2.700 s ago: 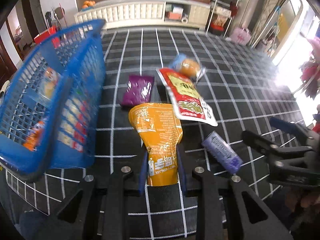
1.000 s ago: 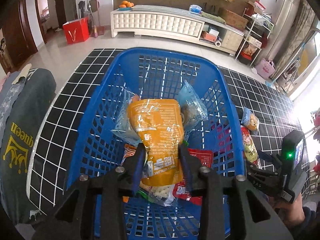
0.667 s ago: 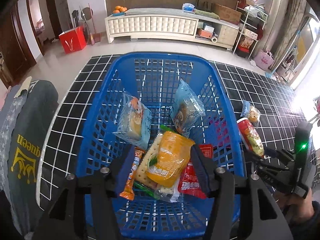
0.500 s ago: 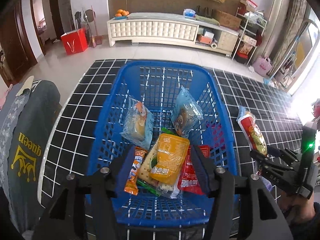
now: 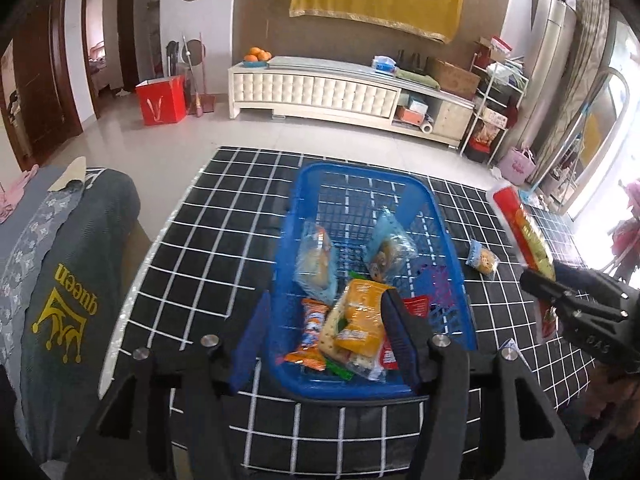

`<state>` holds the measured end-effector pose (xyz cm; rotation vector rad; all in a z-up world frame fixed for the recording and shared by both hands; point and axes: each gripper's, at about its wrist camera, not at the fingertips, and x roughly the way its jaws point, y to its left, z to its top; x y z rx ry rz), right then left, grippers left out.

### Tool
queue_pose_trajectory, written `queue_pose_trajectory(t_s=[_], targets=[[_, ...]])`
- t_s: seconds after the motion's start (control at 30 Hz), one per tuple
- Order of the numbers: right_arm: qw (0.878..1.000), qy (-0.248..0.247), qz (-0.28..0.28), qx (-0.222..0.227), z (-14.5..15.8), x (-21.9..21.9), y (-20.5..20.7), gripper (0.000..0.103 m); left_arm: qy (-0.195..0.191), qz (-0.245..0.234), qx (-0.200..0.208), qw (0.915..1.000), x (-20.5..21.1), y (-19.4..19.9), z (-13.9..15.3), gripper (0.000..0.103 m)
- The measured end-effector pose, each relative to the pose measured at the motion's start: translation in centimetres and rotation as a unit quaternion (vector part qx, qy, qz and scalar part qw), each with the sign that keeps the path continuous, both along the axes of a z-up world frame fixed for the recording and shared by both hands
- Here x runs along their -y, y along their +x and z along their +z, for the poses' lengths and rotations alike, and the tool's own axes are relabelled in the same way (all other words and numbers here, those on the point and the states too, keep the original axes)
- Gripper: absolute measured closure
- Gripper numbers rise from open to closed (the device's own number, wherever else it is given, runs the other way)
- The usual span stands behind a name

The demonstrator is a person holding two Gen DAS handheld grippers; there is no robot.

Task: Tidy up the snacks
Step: 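Lower the orange pouch into the basket and open the left tool while the right tool grasps the red-and-yellow bag, then carry the red-and-yellow bag over the basket and open the right tool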

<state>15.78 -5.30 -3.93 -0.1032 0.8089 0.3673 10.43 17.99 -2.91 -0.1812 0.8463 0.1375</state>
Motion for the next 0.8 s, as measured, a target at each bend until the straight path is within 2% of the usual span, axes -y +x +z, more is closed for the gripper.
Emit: queue_pose_trajectory(t_s=[0.3,0.47,0.8], targets=[[0.999,-0.014,0.028,0.005,0.5,-4.4,0.6,0.05,0.001,0.002,0.009,1.0,-3.0,-0.8,0.1,0.048],[0.999,-0.021,0.028,-0.01,0.0,-6.0,1.6,0.05,-0.001,-0.001,0.009,1.0,-4.0,0.0,-0.5,0.048],[0.996,-0.069,0.025,-0.052,-3.7,-9.3,4.8,0.05,-0.015,0.0,0.008,0.9999,-5.3,1.6,-2.2,0.048]])
